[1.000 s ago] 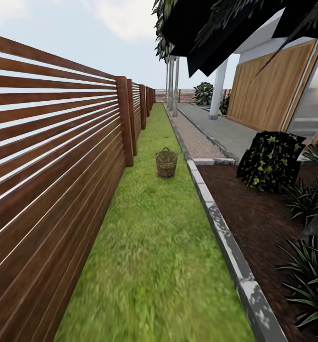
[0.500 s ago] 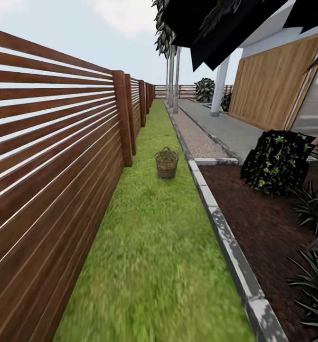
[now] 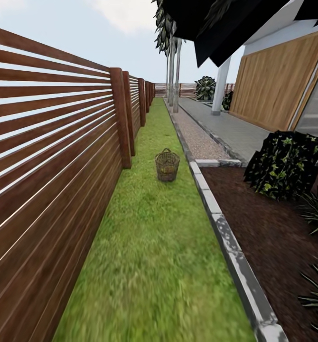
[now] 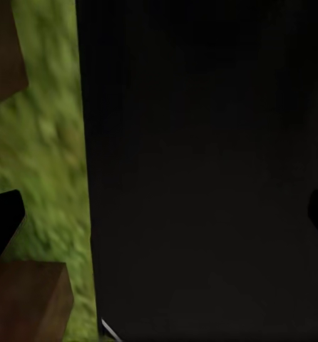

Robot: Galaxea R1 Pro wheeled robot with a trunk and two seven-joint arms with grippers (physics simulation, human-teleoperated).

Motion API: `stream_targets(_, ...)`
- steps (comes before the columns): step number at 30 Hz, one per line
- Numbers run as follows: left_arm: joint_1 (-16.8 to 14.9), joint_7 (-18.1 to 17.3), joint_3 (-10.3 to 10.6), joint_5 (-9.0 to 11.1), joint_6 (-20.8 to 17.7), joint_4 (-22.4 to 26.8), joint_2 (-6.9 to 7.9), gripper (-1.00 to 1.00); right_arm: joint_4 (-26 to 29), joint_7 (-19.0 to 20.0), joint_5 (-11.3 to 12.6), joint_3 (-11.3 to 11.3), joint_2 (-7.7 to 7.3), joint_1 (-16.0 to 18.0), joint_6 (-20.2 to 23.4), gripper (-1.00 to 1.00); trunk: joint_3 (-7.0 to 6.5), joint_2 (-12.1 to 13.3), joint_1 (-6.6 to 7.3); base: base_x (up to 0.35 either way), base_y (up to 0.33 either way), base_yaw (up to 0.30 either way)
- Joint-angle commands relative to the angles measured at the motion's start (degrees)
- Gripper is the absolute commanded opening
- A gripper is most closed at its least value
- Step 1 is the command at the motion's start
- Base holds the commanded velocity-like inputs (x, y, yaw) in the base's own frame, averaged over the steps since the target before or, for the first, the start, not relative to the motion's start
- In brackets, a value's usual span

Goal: Take the three Easter eggs out of the wicker basket on the lawn in the garden, then place them on the lawn next to a single tree (choose any tree) so that all three eggs are next to the same tree and none are left in the basket.

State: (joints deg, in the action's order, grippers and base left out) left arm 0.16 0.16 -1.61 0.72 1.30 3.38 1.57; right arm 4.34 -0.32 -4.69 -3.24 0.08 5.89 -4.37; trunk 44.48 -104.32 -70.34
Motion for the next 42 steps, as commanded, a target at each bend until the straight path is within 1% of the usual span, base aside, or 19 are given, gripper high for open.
stream_targets(1, 0.0, 0.0, -0.1, 0.1, 0.1, 0.1, -0.01, 1.00, -0.1, 0.0, -0.3, -0.3, 0.00, 0.1, -0.2, 1.00, 0.04, 0.0, -0.03, 0.322, 0.000, 0.000)
stream_targets(10, 0.0, 0.0, -0.1, 0.1, 0.1, 0.1, -0.01, 1.00, -0.1, 0.0, -0.4, -0.3, -0.06, 0.0, -0.2, 1.00, 0.04, 0.0, -0.03, 0.322, 0.000, -0.004)
stream_targets(16, 0.0, 0.0, -0.1, 0.1, 0.1, 0.1, -0.04, 1.00, -0.2, 0.1, -0.4, -0.3, -0.08, 0.0, -0.2, 1.00, 0.04, 0.0, -0.03, 0.322, 0.000, -0.132)
stream_targets(25, 0.0, 0.0, -0.1, 0.1, 0.1, 0.1, -0.03, 1.00, -0.2, 0.1, -0.4, -0.3, -0.08, 0.1, -0.3, 1.00, 0.04, 0.0, -0.03, 0.323, 0.000, -0.009)
stream_targets(29, 0.0, 0.0, -0.1, 0.1, 0.1, 0.1, -0.03, 1.00, -0.2, 0.1, -0.8, -0.5, -0.08, 0.0, -0.4, 1.00, 0.04, 0.0, -0.03, 0.323, 0.000, 0.000)
stream_targets(31, 0.7, 0.7, 0.5, -0.6, -0.5, -0.6, 0.63, 1.00, -0.9, 0.7, -1.0, -1.2, -0.18, -0.6, 0.3, 1.00, 0.04, 0.0, -0.03, 0.003, 0.000, 0.000)
stream_targets(34, 1.7, 1.4, 1.4, -1.5, -0.9, -1.6, 1.59, 1.00, -1.9, 0.7, -1.0, -1.2, -0.22, -1.6, 0.4, 1.00, 0.04, 0.0, -0.03, 0.001, 0.000, 0.000)
stream_targets(35, 2.0, 1.4, 1.8, -1.9, -0.9, -1.9, 1.91, 1.00, -2.2, 0.6, -1.0, -1.3, -0.23, -1.5, 0.3, 1.00, 0.04, 0.0, -0.03, 0.007, 0.000, 0.000)
stream_targets(36, 2.3, 1.4, 1.4, -1.8, -1.2, -2.2, 1.79, 1.00, -2.5, 0.6, -1.0, -1.3, -0.24, -1.2, 0.3, 1.00, 0.04, 0.0, -0.03, 0.047, 0.000, 0.000)
stream_targets(39, 3.2, 1.4, 0.4, -0.8, -1.7, -2.5, 0.82, 1.00, -3.5, 0.5, -1.0, -1.3, -0.25, -0.2, 0.4, 1.00, 0.04, 0.0, -0.03, 0.153, 0.032, 0.000)
stream_targets(42, 2.4, 1.4, -0.5, 0.2, -2.3, -1.6, -0.15, 1.00, -4.1, 0.1, -1.0, -1.2, -0.20, 0.8, 0.6, 1.00, 0.04, 0.0, -0.03, 0.272, 0.017, 0.000)
